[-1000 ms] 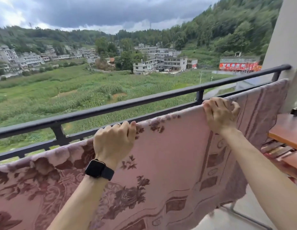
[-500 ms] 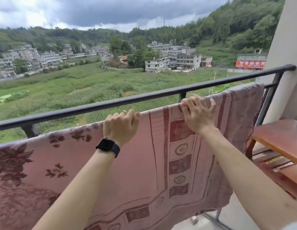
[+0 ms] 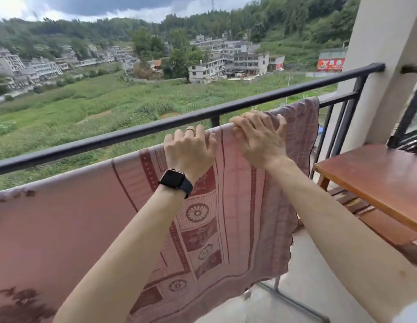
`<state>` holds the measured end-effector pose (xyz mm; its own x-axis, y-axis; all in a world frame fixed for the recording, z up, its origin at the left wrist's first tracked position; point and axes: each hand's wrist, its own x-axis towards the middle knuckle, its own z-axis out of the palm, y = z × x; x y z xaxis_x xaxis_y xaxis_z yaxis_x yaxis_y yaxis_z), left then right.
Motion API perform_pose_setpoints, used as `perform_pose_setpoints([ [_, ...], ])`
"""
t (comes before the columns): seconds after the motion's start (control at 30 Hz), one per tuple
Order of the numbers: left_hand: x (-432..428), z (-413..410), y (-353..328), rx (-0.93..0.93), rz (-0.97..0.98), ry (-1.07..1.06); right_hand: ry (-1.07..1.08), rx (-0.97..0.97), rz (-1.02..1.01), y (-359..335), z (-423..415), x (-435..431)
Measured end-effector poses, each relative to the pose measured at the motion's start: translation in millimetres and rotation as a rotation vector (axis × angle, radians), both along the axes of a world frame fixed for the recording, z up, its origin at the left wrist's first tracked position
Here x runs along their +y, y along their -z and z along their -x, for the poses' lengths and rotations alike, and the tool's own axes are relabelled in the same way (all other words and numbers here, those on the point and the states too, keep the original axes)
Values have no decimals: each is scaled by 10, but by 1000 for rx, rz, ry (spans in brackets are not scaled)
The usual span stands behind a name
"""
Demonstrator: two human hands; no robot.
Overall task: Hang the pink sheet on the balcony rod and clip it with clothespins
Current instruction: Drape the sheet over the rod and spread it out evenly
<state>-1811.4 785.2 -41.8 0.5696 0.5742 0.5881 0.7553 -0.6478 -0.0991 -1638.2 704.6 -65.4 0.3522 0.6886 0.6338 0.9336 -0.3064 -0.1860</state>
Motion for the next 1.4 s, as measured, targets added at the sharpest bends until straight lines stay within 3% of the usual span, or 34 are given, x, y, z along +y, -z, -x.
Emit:
perform_pose_setpoints([
  [0.13, 15, -277, 7, -126, -17, -59, 111, 121, -19, 29, -764, -126],
  [0.23, -104, -782, -154, -132, -7, 66, 177, 222, -191, 96, -1036, -158],
  [0.33, -148, -1482, -261, -109, 31, 197, 238, 572, -473, 203, -1411, -216],
  [0.43, -185, -2126, -274, 1, 154, 282, 170, 880, -447, 333, -1794, -308],
  [0.53, -296, -2613, -300, 57, 238, 346, 93, 909, -307, 457, -2064, -429],
  [0.77, -427, -3238, -355, -14, 266, 370, -160, 830, -185, 636, -2360, -603],
  [0.93, -466, -3405, -387, -63, 285, 295, -121, 788, -305, 669, -2626, -592],
  [1.07, -461, -3459, -339, -13, 293, 218, -329, 938, -163, 765, -2752, -672],
  [1.27, -486, -3421, -323, -168, 359, 307, -675, 1097, 6, 652, -2844, -516],
  [1.4, -463, -3423, -439, -150, 475, 343, -800, 1261, -56, 667, -3035, -323],
])
